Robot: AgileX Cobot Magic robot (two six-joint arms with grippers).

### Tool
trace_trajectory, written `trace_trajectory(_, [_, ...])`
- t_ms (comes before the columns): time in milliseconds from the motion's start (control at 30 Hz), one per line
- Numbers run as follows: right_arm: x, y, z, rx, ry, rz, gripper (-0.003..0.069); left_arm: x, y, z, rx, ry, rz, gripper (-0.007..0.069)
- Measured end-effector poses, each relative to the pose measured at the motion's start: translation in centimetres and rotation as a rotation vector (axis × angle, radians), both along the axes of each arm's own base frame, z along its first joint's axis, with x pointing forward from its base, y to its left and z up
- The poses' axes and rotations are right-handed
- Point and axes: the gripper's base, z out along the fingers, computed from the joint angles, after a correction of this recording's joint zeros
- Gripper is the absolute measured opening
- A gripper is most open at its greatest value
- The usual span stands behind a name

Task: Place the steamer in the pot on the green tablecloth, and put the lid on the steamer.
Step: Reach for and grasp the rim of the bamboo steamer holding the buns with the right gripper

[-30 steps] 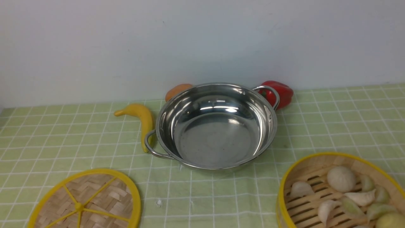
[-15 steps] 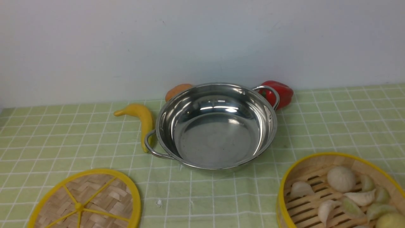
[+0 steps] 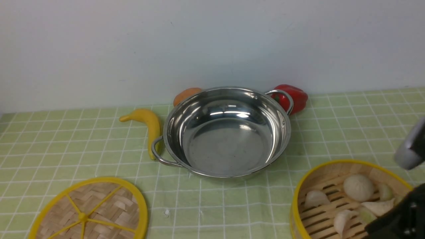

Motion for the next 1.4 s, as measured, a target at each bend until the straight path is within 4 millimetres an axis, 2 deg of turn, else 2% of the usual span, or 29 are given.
trace_trajectory(300, [1.8, 4.7, -4.5, -0.282, 0.009, 0.067, 0.0333, 0.0, 0.0, 0.0, 0.000, 0.000, 0.000, 0.0243])
trace_trajectory(533, [3.6, 7.1, -6.0, -0.387, 0.020, 0.086, 0.0336, 0.0, 0.0, 0.0, 0.000, 0.000, 0.000, 0.0243])
trace_trajectory(933, [5.4, 8.4, -10.3, -0.466, 0.104, 0.104, 0.0328, 0.0, 0.0, 0.0, 0.000, 0.000, 0.000, 0.0243])
trace_trajectory(1100, [5.6, 8.6, -11.7, -0.492, 0.151, 0.108, 0.0281, 0.0, 0.0, 0.0, 0.000, 0.000, 0.000, 0.0243])
trace_trajectory(1167, [5.6, 8.7, -11.9, -0.493, 0.159, 0.103, 0.0207, 0.0, 0.0, 0.0, 0.000, 0.000, 0.000, 0.0243])
trace_trajectory(1200, [5.6, 8.7, -11.9, -0.493, 0.159, 0.103, 0.0207, 0.0, 0.0, 0.0, 0.000, 0.000, 0.000, 0.0243])
trace_trajectory(1267, [5.6, 8.7, -11.8, -0.493, 0.160, 0.099, 0.0085, 0.0, 0.0, 0.0, 0.000, 0.000, 0.000, 0.0243])
trace_trajectory(1300, [5.5, 8.6, -11.5, -0.487, 0.166, 0.080, 0.0053, 0.0, 0.0, 0.0, 0.000, 0.000, 0.000, 0.0243])
trace_trajectory(1400, [5.4, 8.4, -10.8, -0.486, 0.138, 0.085, 0.0054, 0.0, 0.0, 0.0, 0.000, 0.000, 0.000, 0.0243])
